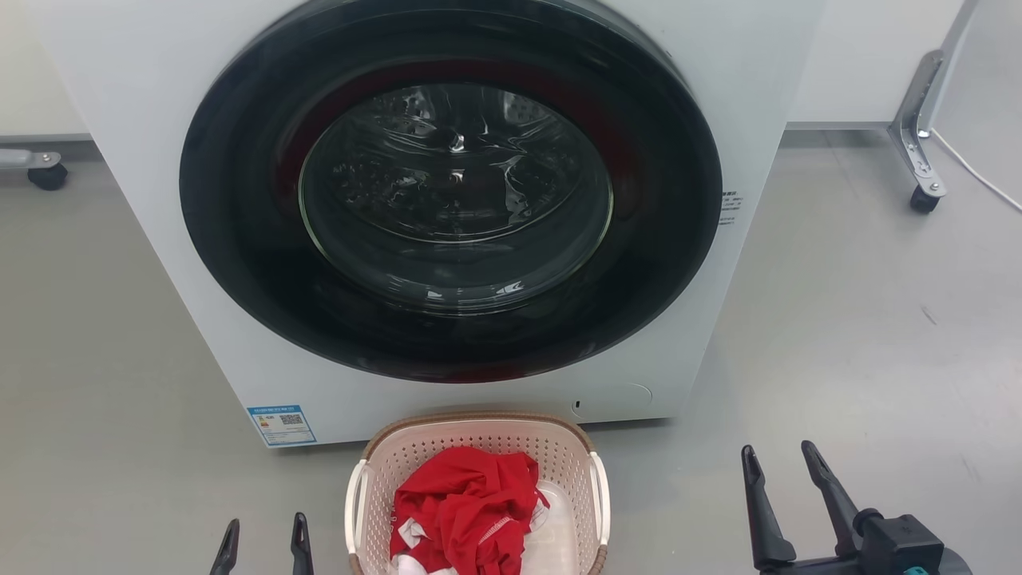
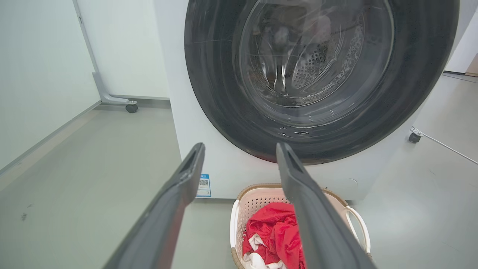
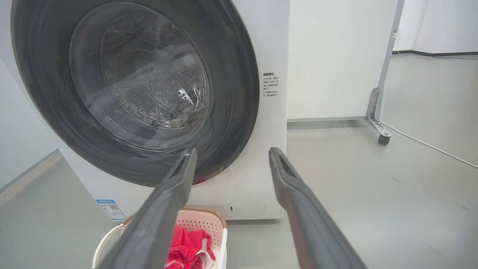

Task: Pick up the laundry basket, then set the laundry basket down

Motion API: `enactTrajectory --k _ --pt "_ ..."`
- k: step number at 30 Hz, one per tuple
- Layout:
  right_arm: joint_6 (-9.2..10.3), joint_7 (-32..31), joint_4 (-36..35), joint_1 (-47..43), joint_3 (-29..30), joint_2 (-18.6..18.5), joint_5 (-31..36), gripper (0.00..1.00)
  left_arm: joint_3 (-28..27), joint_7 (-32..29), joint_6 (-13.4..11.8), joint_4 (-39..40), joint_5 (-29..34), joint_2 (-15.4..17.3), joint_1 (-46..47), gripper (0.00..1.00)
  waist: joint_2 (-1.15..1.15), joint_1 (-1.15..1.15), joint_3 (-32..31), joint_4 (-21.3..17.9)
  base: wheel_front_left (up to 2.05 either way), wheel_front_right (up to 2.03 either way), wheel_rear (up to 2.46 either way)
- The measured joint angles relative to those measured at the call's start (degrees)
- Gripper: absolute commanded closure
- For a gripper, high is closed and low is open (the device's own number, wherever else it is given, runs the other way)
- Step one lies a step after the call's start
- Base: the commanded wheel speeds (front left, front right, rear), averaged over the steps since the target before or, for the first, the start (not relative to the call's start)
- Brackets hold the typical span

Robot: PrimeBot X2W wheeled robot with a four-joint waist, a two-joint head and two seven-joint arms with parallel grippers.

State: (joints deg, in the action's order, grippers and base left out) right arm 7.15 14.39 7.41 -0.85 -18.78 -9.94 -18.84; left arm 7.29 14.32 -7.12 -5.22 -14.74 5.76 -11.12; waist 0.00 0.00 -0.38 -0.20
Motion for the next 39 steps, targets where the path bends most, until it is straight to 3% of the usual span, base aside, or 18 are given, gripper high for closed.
enactTrajectory --k 33,34,39 --pt "0.00 0.1 -3.3 -1.2 3.9 2.3 4.3 0.00 1.0 0.0 0.2 2.6 2.2 0.5 -1.1 0.00 0.00 0.00 0.4 -0.6 0.00 0.00 0.00" --pt "0.00 0.1 -3.3 -1.2 4.0 2.3 4.3 1.00 1.0 0.0 0.4 2.6 2.2 0.6 -1.1 1.00 0.00 0.00 0.4 -0.6 0.00 0.00 0.00" --pt "-0.02 -0.3 -0.2 -2.2 3.4 2.6 4.3 1.00 1.0 -0.1 0.6 -0.5 2.1 -0.2 -1.2 1.00 0.00 0.00 0.4 -0.6 0.00 0.00 0.00"
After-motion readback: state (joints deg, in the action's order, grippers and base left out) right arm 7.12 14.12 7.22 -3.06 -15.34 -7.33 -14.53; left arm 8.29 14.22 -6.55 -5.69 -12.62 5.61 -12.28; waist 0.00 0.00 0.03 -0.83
